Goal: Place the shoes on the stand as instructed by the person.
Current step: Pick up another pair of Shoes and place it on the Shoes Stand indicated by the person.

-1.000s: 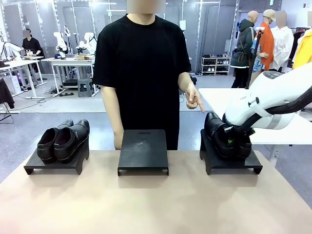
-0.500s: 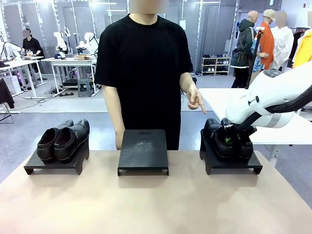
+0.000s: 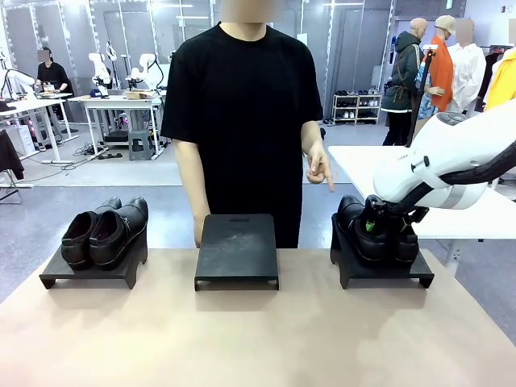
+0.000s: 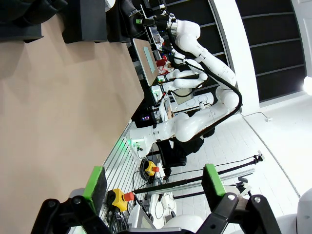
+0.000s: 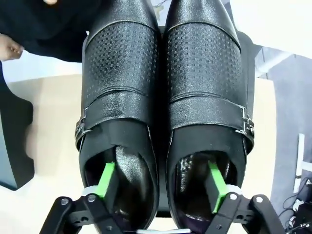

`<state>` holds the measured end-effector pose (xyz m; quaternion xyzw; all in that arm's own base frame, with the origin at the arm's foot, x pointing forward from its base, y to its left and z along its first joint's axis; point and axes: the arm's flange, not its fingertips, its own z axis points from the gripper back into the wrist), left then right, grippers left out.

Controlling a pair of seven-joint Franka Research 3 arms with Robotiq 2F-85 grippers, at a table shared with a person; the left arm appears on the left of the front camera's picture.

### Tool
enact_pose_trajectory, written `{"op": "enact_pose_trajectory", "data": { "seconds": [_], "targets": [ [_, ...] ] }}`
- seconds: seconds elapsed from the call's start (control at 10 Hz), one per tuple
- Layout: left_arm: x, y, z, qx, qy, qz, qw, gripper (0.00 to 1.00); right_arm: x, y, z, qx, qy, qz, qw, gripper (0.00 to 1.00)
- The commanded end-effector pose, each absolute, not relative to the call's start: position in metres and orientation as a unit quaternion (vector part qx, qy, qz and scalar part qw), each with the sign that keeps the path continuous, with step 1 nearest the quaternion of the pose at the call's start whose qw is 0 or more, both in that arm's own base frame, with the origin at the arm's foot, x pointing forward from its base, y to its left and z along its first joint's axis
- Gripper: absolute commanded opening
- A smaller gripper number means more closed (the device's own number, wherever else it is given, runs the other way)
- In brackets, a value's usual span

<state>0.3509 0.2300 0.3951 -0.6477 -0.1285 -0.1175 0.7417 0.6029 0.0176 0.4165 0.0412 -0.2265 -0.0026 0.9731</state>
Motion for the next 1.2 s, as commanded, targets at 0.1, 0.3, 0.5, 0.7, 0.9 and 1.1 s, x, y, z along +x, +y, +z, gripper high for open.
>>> {"op": "enact_pose_trajectory", "data": {
  "seconds": [0.1, 0.3, 0.5, 0.7, 0.9, 1.1],
  "targets": [
    [0.3515, 0.2284, 0.3958, -0.643, -0.138, -0.116, 0.745, 1.00, 0.6029, 0.0176, 0.4165, 0.041, -0.226, -0.003, 0.973, 1.00],
    [0.3515, 0.2284, 0.3958, -0.643, -0.138, -0.116, 0.745, 1.00, 0.6029, 0.0176, 0.4165, 0.041, -0.226, -0.003, 0.973, 1.00],
    [0.3515, 0.2284, 0.3958, -0.643, -0.138, -0.116, 0.745, 1.00, 0.6029, 0.0176, 0.4165, 0.041, -0.226, -0.003, 0.973, 1.00],
    [0.3515, 0.2284, 0.3958, -0.643, -0.138, -0.116, 0.745, 1.00, 0.6029, 0.0176, 0.4165, 0.041, -0.226, -0.003, 0.973, 1.00],
    [0.3515, 0.2284, 0.3958, -0.643, -0.138, -0.116, 0.745, 1.00, 0.6029, 0.0176, 0.4165, 0.041, -0.226, -0.003, 0.973, 1.00],
    [0.3515, 0.2284, 0.3958, -0.643, -0.138, -0.116, 0.745, 1.00, 0.6029, 0.0176, 0.4165, 0.041, -0.226, -0.003, 0.973, 1.00]
  ]
}}
